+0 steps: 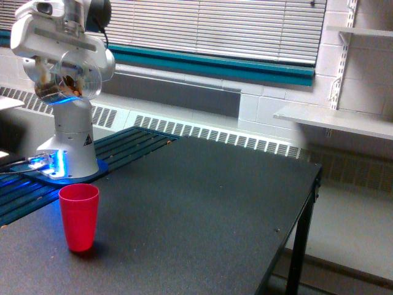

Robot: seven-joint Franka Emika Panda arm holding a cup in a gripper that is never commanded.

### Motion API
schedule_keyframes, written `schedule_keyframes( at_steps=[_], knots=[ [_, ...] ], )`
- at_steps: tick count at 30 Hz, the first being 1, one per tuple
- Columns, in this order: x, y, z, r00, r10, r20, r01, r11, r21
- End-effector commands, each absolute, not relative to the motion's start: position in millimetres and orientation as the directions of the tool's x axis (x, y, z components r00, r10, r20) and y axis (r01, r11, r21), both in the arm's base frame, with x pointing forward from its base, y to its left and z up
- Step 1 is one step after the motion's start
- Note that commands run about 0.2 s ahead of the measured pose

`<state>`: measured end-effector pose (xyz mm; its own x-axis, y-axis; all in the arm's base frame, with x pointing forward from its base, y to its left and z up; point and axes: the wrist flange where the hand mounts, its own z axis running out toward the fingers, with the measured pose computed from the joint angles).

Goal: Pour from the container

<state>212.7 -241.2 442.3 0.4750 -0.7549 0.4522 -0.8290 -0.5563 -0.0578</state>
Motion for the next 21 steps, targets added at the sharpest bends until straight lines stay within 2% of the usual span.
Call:
schedule_keyframes(
  at_steps=[1,21],
  knots=[
    [213.4,-241.7,436.5,0.498,-0.748,0.439,-0.824,-0.566,-0.029],
    [215.6,-254.3,413.9,0.537,-0.733,0.418,-0.816,-0.577,0.037]
  ],
)
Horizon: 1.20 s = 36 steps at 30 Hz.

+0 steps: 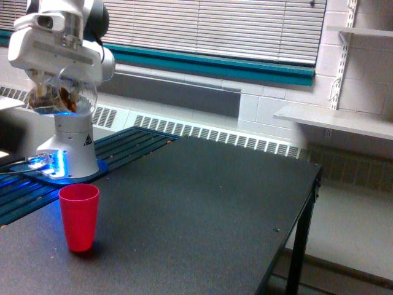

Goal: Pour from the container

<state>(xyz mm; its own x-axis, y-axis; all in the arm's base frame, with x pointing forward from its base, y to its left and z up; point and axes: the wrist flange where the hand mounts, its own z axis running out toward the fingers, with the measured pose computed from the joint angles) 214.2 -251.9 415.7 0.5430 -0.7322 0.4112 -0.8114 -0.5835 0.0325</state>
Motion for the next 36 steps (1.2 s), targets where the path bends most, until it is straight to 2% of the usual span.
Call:
schedule_keyframes(
  at_steps=[1,36],
  knots=[
    [215.3,-254.8,413.0,0.537,-0.732,0.419,-0.816,-0.577,0.039],
    [183.3,-262.0,378.8,0.555,-0.745,0.37,-0.826,-0.544,0.145]
  ],
)
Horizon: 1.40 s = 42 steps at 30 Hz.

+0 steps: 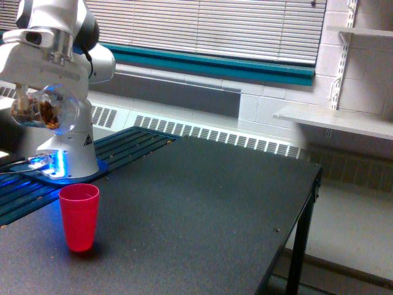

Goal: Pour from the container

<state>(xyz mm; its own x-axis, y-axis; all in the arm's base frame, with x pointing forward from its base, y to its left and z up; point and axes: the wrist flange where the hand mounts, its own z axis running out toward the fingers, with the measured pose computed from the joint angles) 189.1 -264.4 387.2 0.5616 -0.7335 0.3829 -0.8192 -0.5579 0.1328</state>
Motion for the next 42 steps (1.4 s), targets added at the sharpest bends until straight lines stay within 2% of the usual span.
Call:
schedule_keyframes(
  at_steps=[1,42],
  knots=[
    [183.0,-262.0,378.1,0.556,-0.746,0.367,-0.827,-0.543,0.148],
    [205.6,-260.0,355.9,0.626,-0.705,0.333,-0.78,-0.567,0.266]
  ],
)
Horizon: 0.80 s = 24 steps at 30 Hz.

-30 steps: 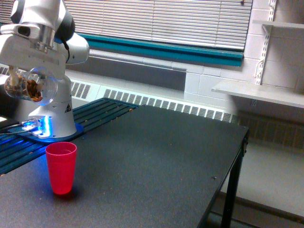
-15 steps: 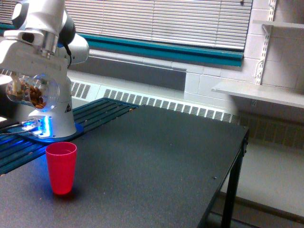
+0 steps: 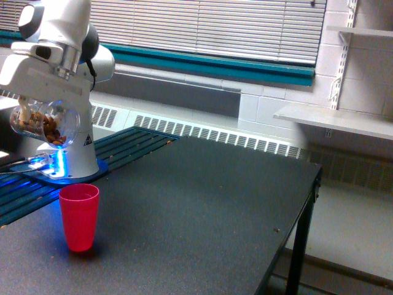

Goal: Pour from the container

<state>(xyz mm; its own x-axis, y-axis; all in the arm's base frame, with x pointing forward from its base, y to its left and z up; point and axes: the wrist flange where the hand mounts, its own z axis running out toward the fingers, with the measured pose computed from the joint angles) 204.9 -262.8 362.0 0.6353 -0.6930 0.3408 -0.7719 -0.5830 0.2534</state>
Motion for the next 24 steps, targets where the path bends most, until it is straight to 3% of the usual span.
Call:
schedule_keyframes(
  at_steps=[1,24],
  knots=[
    [205.5,-260.1,355.4,0.628,-0.705,0.331,-0.778,-0.568,0.268],
    [213.2,-264.3,357.9,0.642,-0.69,0.334,-0.767,-0.56,0.314]
  ],
)
